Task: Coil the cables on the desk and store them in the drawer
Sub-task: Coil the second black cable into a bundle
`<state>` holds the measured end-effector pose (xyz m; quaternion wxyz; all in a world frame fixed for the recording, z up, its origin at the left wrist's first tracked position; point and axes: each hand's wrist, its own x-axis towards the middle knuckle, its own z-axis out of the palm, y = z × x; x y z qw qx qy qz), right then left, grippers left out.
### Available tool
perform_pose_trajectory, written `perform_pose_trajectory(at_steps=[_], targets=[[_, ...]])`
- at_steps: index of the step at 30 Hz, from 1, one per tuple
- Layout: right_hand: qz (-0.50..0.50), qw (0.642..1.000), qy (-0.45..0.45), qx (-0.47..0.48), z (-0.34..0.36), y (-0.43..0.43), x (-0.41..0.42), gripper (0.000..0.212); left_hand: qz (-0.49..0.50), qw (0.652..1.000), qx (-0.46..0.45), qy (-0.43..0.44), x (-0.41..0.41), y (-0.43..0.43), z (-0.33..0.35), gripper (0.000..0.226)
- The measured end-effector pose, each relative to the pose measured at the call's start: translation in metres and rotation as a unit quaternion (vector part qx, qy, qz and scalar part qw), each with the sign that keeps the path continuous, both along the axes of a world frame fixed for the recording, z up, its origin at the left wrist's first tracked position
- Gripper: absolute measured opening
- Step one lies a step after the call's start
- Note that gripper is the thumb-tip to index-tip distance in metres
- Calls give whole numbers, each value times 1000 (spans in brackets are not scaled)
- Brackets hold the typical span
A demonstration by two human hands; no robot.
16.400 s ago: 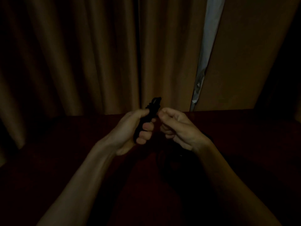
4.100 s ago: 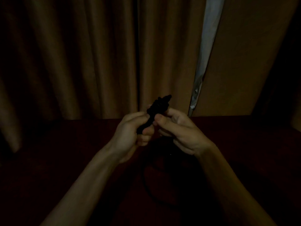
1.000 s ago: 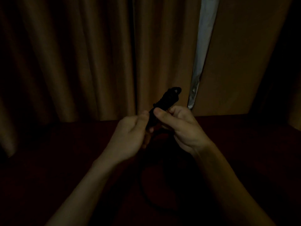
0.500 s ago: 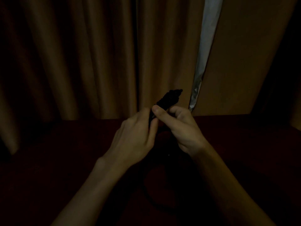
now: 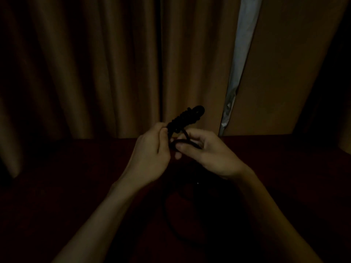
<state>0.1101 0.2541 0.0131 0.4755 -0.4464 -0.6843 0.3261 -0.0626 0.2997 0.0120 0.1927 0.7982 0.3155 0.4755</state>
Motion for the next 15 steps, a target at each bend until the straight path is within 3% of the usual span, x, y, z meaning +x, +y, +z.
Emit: perform_pose_trajectory(at_steps=[4, 7, 12, 15], targets=[[-32, 994, -101, -38, 0, 0, 4, 8, 41, 994, -45, -88, 2, 9, -4, 30], [-54, 987, -144, -52, 2, -3, 6, 28, 66, 984, -85, -143, -2, 17, -4, 34], [-42, 996, -72, -29, 7, -10, -1, 46, 79, 984, -105, -117, 0, 19, -11, 31], [-70, 994, -79, 1, 8, -8, 0, 40, 72, 989, -94, -92, 2, 19, -15, 29]])
